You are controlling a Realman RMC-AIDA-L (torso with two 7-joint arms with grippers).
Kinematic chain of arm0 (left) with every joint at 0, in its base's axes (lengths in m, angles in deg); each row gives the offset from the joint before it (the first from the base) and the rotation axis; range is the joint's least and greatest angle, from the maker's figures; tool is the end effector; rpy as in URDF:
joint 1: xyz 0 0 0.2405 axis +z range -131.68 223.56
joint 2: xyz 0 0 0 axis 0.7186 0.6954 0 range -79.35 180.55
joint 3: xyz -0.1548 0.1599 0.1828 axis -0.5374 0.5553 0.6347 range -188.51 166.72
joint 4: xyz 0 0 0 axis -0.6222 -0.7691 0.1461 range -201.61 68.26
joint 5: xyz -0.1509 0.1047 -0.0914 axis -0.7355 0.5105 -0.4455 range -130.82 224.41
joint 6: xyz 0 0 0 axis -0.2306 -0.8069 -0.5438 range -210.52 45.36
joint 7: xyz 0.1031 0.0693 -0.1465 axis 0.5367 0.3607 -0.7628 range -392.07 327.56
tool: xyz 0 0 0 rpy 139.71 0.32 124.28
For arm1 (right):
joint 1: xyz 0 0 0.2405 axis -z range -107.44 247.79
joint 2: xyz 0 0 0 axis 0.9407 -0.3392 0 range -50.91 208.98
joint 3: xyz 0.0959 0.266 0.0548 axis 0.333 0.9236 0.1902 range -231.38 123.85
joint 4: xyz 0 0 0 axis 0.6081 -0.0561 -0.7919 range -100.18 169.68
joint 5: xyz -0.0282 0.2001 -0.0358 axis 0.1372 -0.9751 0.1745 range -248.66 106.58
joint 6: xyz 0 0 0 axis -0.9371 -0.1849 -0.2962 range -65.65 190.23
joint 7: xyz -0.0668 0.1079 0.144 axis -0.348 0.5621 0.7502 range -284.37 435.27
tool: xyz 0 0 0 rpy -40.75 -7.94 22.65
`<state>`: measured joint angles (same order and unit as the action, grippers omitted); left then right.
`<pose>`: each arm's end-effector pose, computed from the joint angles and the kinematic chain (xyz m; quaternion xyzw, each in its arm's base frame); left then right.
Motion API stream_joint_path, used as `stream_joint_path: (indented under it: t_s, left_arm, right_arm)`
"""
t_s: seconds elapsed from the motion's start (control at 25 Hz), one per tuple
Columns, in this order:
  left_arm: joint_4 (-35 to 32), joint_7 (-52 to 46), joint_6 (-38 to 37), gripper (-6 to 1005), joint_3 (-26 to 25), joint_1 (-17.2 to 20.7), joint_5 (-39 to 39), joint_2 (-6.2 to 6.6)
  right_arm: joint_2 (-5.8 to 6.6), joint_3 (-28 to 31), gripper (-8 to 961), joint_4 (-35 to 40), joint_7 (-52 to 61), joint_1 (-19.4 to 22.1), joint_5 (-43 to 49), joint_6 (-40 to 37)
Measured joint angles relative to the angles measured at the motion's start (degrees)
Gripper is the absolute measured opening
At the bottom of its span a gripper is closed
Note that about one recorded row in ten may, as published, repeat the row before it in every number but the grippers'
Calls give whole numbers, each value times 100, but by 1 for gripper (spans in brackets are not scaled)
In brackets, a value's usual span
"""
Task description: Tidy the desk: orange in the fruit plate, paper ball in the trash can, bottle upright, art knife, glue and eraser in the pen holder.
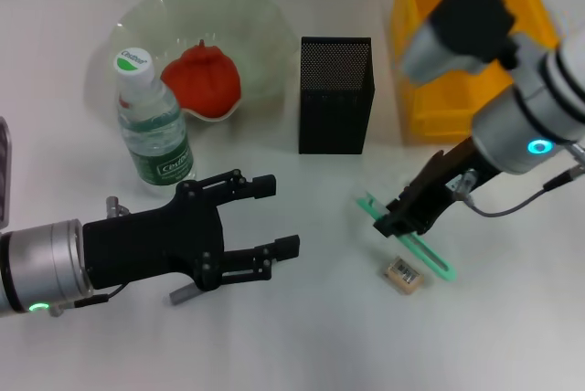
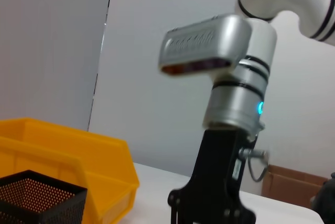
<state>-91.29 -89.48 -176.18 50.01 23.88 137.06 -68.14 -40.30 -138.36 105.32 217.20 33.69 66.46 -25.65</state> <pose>-0.2585 0.2803 -0.0955 -0.9255 -0.1376 -0.3431 0.0822 0.2019 0.3539 -0.1004 -0.9449 0.2864 -0.1434 0.0682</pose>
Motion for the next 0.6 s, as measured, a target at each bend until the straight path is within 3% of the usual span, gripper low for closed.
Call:
stream_joint_path:
  t_s: [0.08, 0.28, 0.6]
  left_arm:
    - [0, 0, 0, 794, -10, 0, -1, 0]
    - [0, 0, 0, 794, -20, -1, 0, 0]
    - [0, 0, 0, 794, -12, -33, -1, 0]
  right_arm:
    - [1, 489, 186, 194, -518, 390, -667, 7]
    - [7, 1325, 186, -25, -1454, 801, -1830, 14]
    - [1, 2055, 187, -943, -2988, 1067, -3637, 22]
